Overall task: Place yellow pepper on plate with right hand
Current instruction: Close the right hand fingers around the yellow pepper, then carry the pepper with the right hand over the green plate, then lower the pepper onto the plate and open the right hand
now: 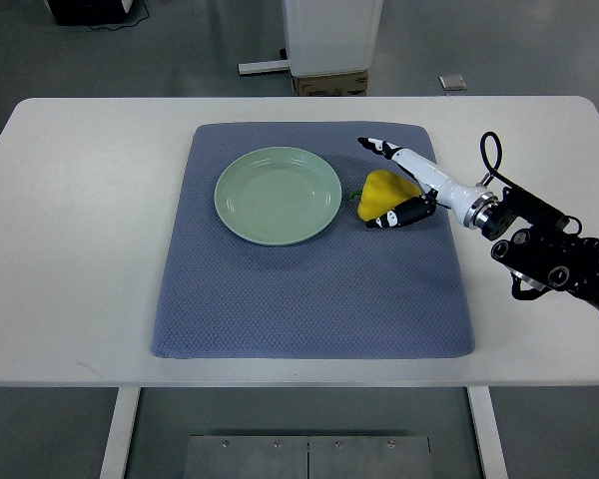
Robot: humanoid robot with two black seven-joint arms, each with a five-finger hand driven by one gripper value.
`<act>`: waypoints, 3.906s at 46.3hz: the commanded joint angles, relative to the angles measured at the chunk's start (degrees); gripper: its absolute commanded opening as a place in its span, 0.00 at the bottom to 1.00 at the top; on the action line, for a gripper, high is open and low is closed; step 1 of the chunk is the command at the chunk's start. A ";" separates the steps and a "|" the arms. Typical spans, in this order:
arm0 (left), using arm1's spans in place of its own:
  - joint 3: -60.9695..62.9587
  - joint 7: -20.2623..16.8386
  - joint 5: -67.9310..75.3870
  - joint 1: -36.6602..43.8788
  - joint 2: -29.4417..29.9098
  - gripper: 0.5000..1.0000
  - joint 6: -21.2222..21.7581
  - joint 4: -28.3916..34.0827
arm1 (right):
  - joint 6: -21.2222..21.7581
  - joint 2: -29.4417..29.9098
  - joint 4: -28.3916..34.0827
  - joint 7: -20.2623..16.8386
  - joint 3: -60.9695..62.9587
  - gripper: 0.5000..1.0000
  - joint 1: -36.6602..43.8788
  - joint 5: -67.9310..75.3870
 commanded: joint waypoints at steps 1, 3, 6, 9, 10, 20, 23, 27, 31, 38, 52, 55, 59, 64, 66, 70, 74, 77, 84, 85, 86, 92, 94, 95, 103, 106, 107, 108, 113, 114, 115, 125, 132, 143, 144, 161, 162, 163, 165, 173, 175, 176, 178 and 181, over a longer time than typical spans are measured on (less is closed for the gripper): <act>0.00 -0.05 -0.01 0.01 0.00 1.00 0.02 -0.05 | 0.00 0.32 -0.84 -0.01 0.01 0.98 -0.18 0.01; 0.00 0.04 -0.01 0.01 0.00 1.00 0.02 0.03 | 0.00 0.41 -1.28 -0.01 0.01 0.98 -0.27 0.01; 0.00 -0.05 0.08 0.01 0.00 1.00 0.02 0.03 | 0.00 0.59 -1.80 -0.01 -0.08 0.97 -0.44 0.01; 0.00 -0.05 -0.01 0.01 0.00 1.00 0.02 0.03 | 0.00 0.67 -2.24 -0.01 -0.78 0.94 -0.44 0.01; 0.00 -0.05 -0.01 0.01 0.00 1.00 0.02 0.03 | 0.00 0.67 -2.42 -0.01 -1.05 0.94 -0.44 0.01; 0.00 0.04 0.08 0.01 0.00 1.00 0.02 -0.05 | 0.00 0.76 -3.21 0.08 -1.58 0.82 -0.53 0.01; 0.00 0.04 -0.01 0.01 0.00 1.00 0.02 -0.05 | 0.00 0.85 -3.21 -0.01 -1.58 0.74 -0.62 0.01; 0.00 -0.05 0.08 0.01 0.00 1.00 -0.07 0.03 | 0.00 1.02 -3.21 -0.01 -1.58 0.64 -0.79 0.01; 0.00 0.04 -0.01 0.01 0.00 1.00 -0.07 0.03 | 0.00 1.03 -3.21 -0.01 -1.58 0.58 -1.06 0.01; 0.00 -0.05 -0.01 0.01 0.00 1.00 -0.07 -0.05 | 0.00 1.29 -3.30 -0.01 -1.93 0.30 -1.06 0.01; 0.00 0.04 -0.01 0.01 0.00 1.00 -0.07 -0.05 | 0.27 1.47 -3.21 -0.45 -1.49 0.00 -0.71 0.62; 0.00 0.04 -0.01 0.01 0.00 1.00 0.02 -0.05 | 0.36 1.20 -3.21 -0.27 -1.05 0.00 -0.01 0.97; 0.00 0.04 -0.01 0.01 0.00 1.00 0.02 -0.05 | 0.62 0.85 -3.13 -0.18 -0.08 0.00 0.79 0.97; 0.00 -0.05 0.08 0.01 0.00 1.00 0.02 -0.05 | 0.80 0.76 -3.04 -0.18 0.97 0.00 1.75 1.06; 0.00 -0.05 -0.01 0.01 0.00 1.00 0.02 -0.05 | 0.80 0.68 -2.78 -0.18 1.15 0.00 2.19 1.06; 0.00 0.04 -0.01 0.01 0.00 1.00 0.02 0.03 | 0.88 0.76 -2.60 -0.18 1.50 0.00 2.98 1.15; 0.00 0.04 -0.01 0.01 0.00 1.00 0.02 -0.05 | 1.15 1.20 -2.51 -0.18 1.59 0.00 3.42 1.24; 0.00 0.04 0.08 0.01 0.00 1.00 0.02 0.03 | 1.15 1.81 -2.16 -0.36 1.68 0.00 3.77 1.24; 0.00 -0.05 0.08 0.01 0.00 1.00 0.02 -0.05 | 1.15 4.71 -2.07 -0.89 1.68 0.00 4.65 1.24; 0.00 -0.05 -0.01 0.01 0.00 1.00 0.02 0.03 | 1.15 5.07 -2.07 -1.06 1.68 0.00 4.92 1.15; 0.00 -0.05 -0.01 0.01 0.00 1.00 0.02 -0.05 | 1.15 5.59 -1.98 -1.15 1.68 0.00 5.01 1.15; 0.00 -0.05 0.08 0.01 0.00 1.00 -0.07 0.03 | 1.15 8.49 -2.07 -2.03 1.68 0.00 5.88 1.15; 0.00 -0.05 -0.01 0.01 0.00 1.00 0.02 0.03 | 1.15 9.37 -2.07 -2.38 1.68 0.00 6.24 1.15; 0.00 -0.05 -0.01 0.01 0.00 1.00 0.02 -0.05 | 1.15 9.81 -2.07 -2.56 1.68 0.00 6.24 1.15; 0.00 0.04 -0.01 0.01 0.00 1.00 -0.07 0.03 | 1.06 12.19 -2.07 -4.14 1.67 0.00 7.03 1.15; 0.00 0.04 -0.01 0.01 0.00 1.00 -0.07 0.03 | 1.06 12.19 -2.07 -4.67 1.59 0.00 7.12 1.06; 0.00 -0.05 -0.01 0.01 0.00 1.00 0.02 0.03 | 1.06 12.19 -2.16 -4.84 1.59 0.00 7.12 1.06; 0.00 -0.05 0.08 0.01 0.00 1.00 0.02 -0.05 | 1.06 12.19 -2.07 -5.02 1.59 0.00 7.12 1.06; 0.00 -0.05 -0.01 0.01 0.00 1.00 -0.07 0.03 | 0.97 12.19 -2.16 -5.81 1.59 0.00 7.12 0.89; 0.00 0.04 -0.01 0.01 0.00 1.00 -0.07 -0.05 | 0.97 12.19 -2.16 -5.90 1.50 0.00 7.12 0.89; 0.00 0.04 -0.01 0.01 0.00 1.00 -0.07 0.03 | 0.88 12.19 -2.16 -5.90 1.50 0.00 7.03 0.80; 0.00 0.04 0.08 0.01 0.00 1.00 0.02 0.03 | 0.80 12.19 -2.16 -6.60 1.50 0.00 6.68 0.71; 0.00 0.04 -0.01 0.01 0.00 1.00 -0.07 -0.05 | 0.71 12.19 -1.90 -6.78 1.50 0.00 6.50 0.71; 0.00 0.04 0.08 0.01 0.00 1.00 0.02 0.03 | 0.71 12.19 -0.40 -7.66 1.41 0.00 6.41 0.71; 0.00 0.04 0.08 0.01 0.00 1.00 0.02 0.03 | 0.71 12.19 -0.40 -7.66 1.41 0.00 6.41 0.62; 0.00 0.04 0.08 0.01 0.00 1.00 0.02 0.03 | 0.71 12.19 0.65 -8.45 1.15 0.00 5.10 0.53; 0.00 0.04 -0.01 0.01 0.00 1.00 -0.07 -0.05 | 0.71 12.19 0.65 -8.62 1.15 0.00 5.10 0.53; 0.00 0.04 0.08 0.01 0.00 1.00 0.02 -0.05 | 0.71 12.19 0.65 -8.71 1.15 0.00 5.10 0.53; 0.00 0.04 0.08 0.01 0.00 1.00 -0.07 0.03 | 0.71 12.19 0.57 -9.06 1.06 0.00 4.83 0.53; 0.00 0.04 -0.01 0.01 0.00 1.00 0.02 -0.05 | 0.71 12.19 0.57 -9.41 1.06 0.40 3.69 0.62; 0.00 -0.05 -0.01 0.01 0.00 1.00 0.02 -0.05 | 0.71 12.19 0.65 -9.41 1.15 0.56 3.51 0.62; 0.00 0.04 0.08 0.01 0.00 1.00 -0.07 -0.05 | 0.71 12.19 0.57 -9.41 1.15 0.65 3.51 0.62; 0.00 0.04 0.08 0.01 0.00 1.00 0.02 0.03 | 0.71 12.19 0.57 -9.41 1.15 0.82 3.51 0.71; 0.00 0.04 -0.01 0.01 0.00 1.00 0.02 -0.05 | 0.80 12.19 0.57 -9.41 1.15 0.97 3.51 0.89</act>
